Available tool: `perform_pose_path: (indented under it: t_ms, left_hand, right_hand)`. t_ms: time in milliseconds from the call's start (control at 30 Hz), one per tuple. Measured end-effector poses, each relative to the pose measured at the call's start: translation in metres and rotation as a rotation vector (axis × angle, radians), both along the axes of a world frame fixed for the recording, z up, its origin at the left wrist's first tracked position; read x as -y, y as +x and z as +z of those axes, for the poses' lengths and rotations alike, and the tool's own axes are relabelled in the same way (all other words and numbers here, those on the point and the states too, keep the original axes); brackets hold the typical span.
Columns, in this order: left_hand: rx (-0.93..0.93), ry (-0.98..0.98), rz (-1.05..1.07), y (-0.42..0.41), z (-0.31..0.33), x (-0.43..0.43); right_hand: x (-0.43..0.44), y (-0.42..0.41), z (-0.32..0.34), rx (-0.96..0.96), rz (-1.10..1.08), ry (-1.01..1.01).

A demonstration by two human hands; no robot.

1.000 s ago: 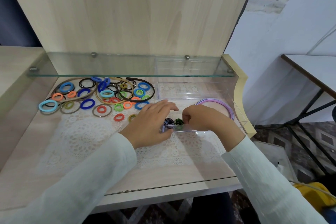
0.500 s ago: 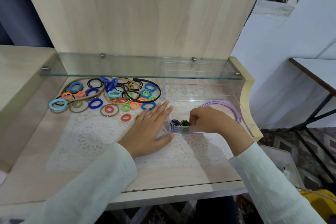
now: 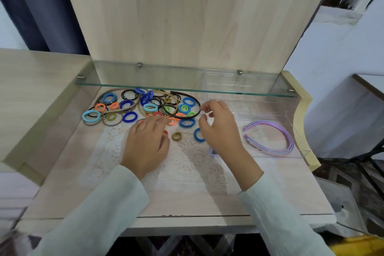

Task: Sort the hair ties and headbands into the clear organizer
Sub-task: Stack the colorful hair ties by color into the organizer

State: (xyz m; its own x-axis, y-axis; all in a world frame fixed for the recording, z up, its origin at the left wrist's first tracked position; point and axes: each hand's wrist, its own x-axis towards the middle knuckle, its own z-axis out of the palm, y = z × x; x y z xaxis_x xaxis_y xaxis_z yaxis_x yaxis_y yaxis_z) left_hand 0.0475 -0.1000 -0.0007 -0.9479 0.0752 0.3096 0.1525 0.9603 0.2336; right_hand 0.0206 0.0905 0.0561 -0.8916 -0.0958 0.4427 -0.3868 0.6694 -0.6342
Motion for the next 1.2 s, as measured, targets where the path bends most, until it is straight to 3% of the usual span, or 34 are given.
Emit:
perform_pose_path:
  t_ms: [267,433,867,1200]
  left_hand:
    - [0.01,-0.053,0.128,-0.006,0.002,0.044]
    - [0.011,-0.077,0.144,-0.005,-0.007,0.062]
    - [-0.291,-0.004,-0.001,-0.003,-0.022,0.068]
    - [-0.27,0.074,-0.03,-0.004,-0.026,0.07]
  right_hand:
    - [0.046,-0.003,-0.033,-0.068,0.166,0.221]
    - [0.06,-0.001,-0.05,-0.068,0.131,0.373]
    - [0.064,-0.008,-0.071,-0.068,0.149,0.27]
    - [0.062,-0.008,-0.073,-0.066,0.131,0.309]
